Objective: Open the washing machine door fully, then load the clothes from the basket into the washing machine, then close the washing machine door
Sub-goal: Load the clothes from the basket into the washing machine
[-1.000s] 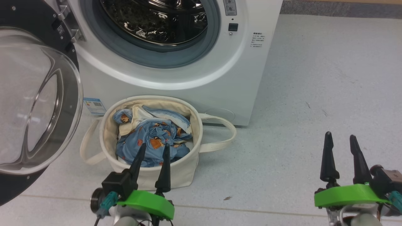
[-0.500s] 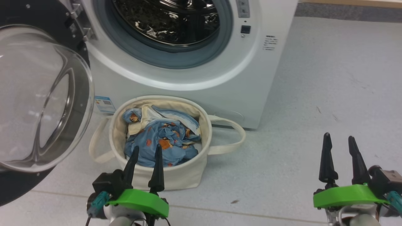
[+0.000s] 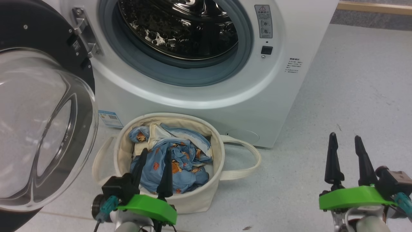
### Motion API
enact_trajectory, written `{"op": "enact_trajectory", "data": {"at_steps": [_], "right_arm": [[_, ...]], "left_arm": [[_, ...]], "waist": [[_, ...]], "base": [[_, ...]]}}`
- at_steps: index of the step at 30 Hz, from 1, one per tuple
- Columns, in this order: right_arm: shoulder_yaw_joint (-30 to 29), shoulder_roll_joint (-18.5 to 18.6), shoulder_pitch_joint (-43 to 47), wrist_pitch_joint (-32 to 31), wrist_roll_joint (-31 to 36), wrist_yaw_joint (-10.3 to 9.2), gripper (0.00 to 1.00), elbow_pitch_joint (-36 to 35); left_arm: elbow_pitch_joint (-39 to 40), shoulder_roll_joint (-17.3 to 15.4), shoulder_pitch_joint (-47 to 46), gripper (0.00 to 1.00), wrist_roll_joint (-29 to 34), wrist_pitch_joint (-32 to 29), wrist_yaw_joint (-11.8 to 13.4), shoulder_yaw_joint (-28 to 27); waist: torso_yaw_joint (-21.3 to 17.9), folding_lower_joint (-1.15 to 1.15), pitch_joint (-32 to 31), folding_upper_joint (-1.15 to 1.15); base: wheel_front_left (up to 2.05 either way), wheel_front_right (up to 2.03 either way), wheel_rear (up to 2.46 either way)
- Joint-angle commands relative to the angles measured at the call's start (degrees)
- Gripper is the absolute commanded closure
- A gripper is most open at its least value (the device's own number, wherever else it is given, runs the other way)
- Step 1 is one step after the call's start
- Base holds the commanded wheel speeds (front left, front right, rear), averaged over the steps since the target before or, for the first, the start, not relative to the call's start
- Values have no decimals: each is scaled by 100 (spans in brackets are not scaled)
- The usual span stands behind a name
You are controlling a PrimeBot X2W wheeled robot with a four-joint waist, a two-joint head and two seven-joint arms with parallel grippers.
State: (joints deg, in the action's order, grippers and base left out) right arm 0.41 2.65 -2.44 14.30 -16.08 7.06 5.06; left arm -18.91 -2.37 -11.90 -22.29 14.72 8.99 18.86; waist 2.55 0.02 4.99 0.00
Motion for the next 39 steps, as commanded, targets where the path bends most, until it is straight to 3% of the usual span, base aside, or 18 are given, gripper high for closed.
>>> {"op": "enact_trajectory", "data": {"at_steps": [1, 10, 18, 27, 31, 35, 39], "right_arm": [[148, 23, -184, 70, 13, 43, 0, -179], [266, 23, -234, 70, 117, 43, 0, -176], [390, 22, -341, 70, 269, 43, 0, -260], [479, 22, -673, 70, 306, 43, 0, -599], [438, 22, -948, 70, 350, 43, 0, -734], [440, 23, -1143, 70, 337, 43, 0, -782], [470, 23, -1314, 70, 282, 43, 0, -830]], "left_arm": [[172, -51, -184, 0, 70, 28, -23, -141], [36, -51, -272, 0, 97, 28, -3, -89], [-709, -51, -628, 0, 156, 28, 124, 90], [-2249, -51, -1745, 0, 96, 28, 212, 220], [-3475, -51, -2499, 0, -53, 28, 165, 276], [-4512, -51, -3071, 0, -342, -420, 24, 509], [-4969, -51, -3613, 0, -491, -582, 82, 689]], "waist": [[3, -2, 16, 0], [-27, -2, 211, 0], [-121, -2, 630, 0], [-366, -2, 1685, 0], [-541, -2, 2324, 0], [-692, -2, 2764, 0], [-829, -2, 3152, 0]], "base": [[45, -45, 0], [6, -6, 0], [0, 0, 0], [0, 0, 0], [0, 0, 0], [0, 0, 0], [0, 0, 0]]}}
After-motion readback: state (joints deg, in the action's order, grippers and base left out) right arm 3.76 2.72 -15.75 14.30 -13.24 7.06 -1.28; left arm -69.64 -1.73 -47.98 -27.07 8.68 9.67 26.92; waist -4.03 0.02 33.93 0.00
